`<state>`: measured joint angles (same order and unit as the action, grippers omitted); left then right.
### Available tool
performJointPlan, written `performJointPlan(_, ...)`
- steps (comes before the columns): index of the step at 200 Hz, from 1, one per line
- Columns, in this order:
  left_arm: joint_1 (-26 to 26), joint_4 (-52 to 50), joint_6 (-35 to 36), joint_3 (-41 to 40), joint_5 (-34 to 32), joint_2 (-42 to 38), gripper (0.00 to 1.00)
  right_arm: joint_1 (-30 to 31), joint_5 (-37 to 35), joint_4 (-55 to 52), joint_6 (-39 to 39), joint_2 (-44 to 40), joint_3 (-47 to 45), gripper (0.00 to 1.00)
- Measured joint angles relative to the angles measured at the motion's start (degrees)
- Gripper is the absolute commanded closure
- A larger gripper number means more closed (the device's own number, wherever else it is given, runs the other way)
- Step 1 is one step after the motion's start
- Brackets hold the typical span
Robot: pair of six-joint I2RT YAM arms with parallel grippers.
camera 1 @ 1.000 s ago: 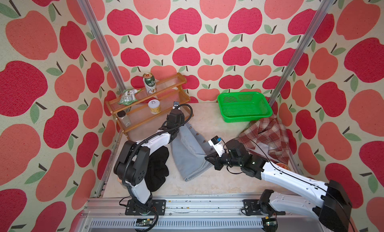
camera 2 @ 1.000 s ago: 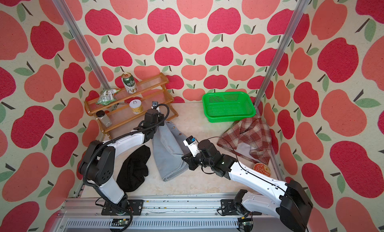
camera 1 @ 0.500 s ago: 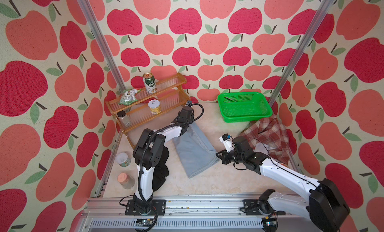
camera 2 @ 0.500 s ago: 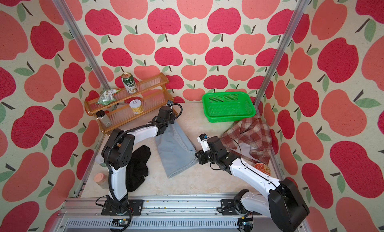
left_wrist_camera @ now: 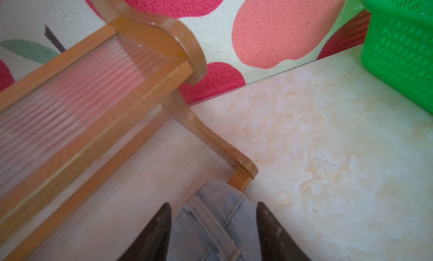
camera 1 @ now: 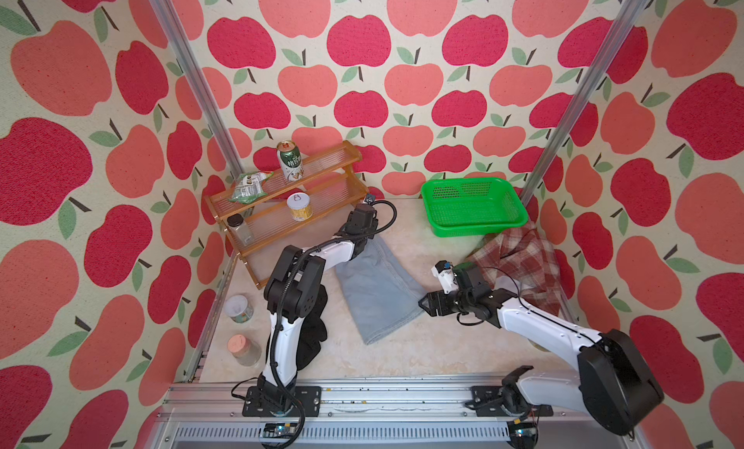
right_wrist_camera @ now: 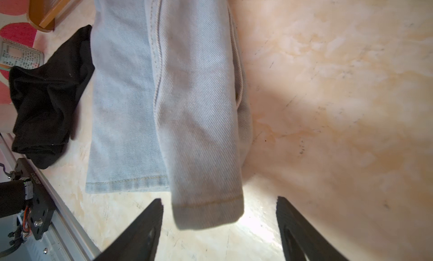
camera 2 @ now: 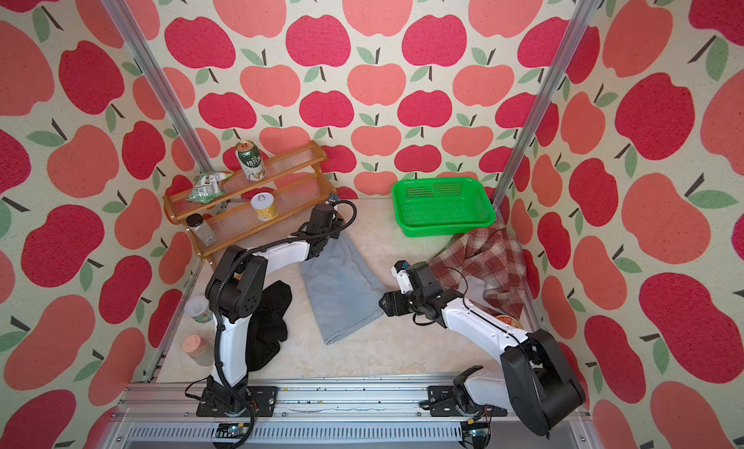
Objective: Roll up the skirts
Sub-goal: Fold the skirt at the center of the board, then adjust the skirt at the center of the board.
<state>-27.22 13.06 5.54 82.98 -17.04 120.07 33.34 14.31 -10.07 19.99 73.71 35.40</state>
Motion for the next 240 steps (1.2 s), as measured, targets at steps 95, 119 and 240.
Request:
performJointPlan(95, 0.6, 5.6, 1.3, -21.7, 9.5, -28.2, 0.38, -2.8, 6.6, 10.0, 2.1, 10.4, -0.1, 0.86)
performJointPlan(119, 0.9, 5.6, 5.5, -24.5, 14.7, -34.5, 0.38, -6.1, 8.2, 10.4, 2.5, 10.9, -0.1, 0.91)
performJointPlan(240, -39.8, -3.3, 41.9, -40.1, 12.4, -46.3, 0.38, -26.3, 10.2, -4.9, -2.9, 17.9, 21.0, 0.11)
